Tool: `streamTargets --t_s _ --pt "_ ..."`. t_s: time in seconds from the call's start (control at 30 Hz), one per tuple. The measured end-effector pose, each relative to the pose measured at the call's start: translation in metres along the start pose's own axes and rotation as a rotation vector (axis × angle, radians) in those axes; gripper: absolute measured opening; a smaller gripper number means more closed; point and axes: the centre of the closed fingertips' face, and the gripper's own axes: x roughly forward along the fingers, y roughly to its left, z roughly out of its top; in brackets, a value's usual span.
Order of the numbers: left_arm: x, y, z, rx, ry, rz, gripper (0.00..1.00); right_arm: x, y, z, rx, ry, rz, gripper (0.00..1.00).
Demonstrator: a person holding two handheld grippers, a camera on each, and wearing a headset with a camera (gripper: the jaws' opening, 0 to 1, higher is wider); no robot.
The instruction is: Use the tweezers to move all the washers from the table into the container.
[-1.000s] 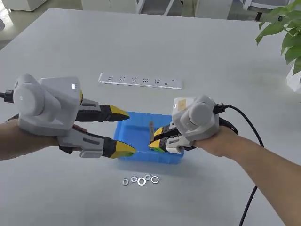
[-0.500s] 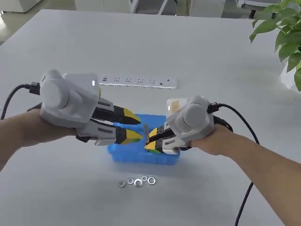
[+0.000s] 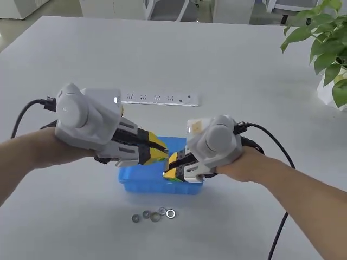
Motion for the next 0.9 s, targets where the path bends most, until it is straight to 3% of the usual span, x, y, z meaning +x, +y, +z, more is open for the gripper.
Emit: streamTargets --t_s 0.47,0.9 --pt "0.005 0.001 0.003 0.018 -0.001 -0.014 0.05 -0.002 -0.001 0.0 -0.006 0.017 -0.005 0.12" --pt "0.005 0.002 0.003 0.018 0.005 -0.006 0.05 -0.022 -0.004 0.004 0.02 0.004 -0.046 0.18"
